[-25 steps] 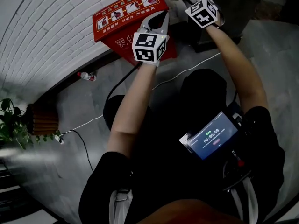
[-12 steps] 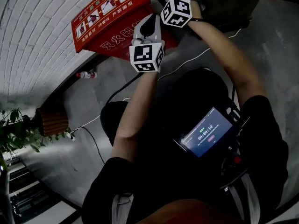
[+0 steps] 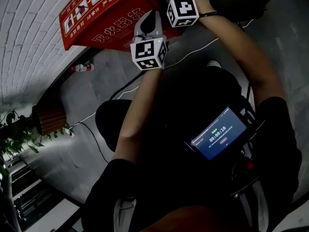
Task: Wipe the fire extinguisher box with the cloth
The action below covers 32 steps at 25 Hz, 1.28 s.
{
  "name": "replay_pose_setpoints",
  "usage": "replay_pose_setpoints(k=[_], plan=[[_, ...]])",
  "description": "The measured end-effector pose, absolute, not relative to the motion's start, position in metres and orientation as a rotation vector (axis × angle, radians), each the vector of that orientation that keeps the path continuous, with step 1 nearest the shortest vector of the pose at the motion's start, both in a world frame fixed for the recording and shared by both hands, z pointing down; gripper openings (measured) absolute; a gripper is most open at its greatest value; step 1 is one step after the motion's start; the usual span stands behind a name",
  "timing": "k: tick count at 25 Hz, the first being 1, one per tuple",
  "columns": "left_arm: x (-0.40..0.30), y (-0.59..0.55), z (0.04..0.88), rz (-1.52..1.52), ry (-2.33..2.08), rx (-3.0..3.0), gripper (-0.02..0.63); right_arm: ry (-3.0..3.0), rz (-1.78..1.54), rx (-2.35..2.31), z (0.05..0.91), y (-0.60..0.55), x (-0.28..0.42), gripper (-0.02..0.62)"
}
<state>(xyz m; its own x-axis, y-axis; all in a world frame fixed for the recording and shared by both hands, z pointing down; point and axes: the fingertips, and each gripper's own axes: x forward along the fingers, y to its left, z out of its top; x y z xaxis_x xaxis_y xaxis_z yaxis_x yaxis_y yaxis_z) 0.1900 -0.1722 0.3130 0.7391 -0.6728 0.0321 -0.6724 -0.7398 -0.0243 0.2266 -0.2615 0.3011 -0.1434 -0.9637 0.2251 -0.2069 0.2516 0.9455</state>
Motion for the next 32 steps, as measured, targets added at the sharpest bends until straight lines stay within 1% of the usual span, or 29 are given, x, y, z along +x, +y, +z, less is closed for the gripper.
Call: replay_pose_setpoints(k=[4, 13, 18, 32], plan=[[0.192, -0.174, 0.32, -0.101, 1.155, -2.904, 0.002, -1.534, -0.953, 1.072, 0.317, -0.256, 0.229, 0.106], [0.2, -0.174, 0.343, -0.07, 1.177, -2.914, 0.002, -1.421, -0.879, 0.914, 0.375, -0.244, 0.243, 0.106], [0.205, -0.179, 0.374, -0.055, 1.177, -2.876, 0.002, -1.418, -0.849, 0.891, 0.413, -0.244, 0.249, 0.106], [0.223, -0.178, 0.496, -0.372, 1.233, -3.051, 0.002, -1.497, -0.7, 0.798, 0.532, -0.238, 0.257, 0.106]])
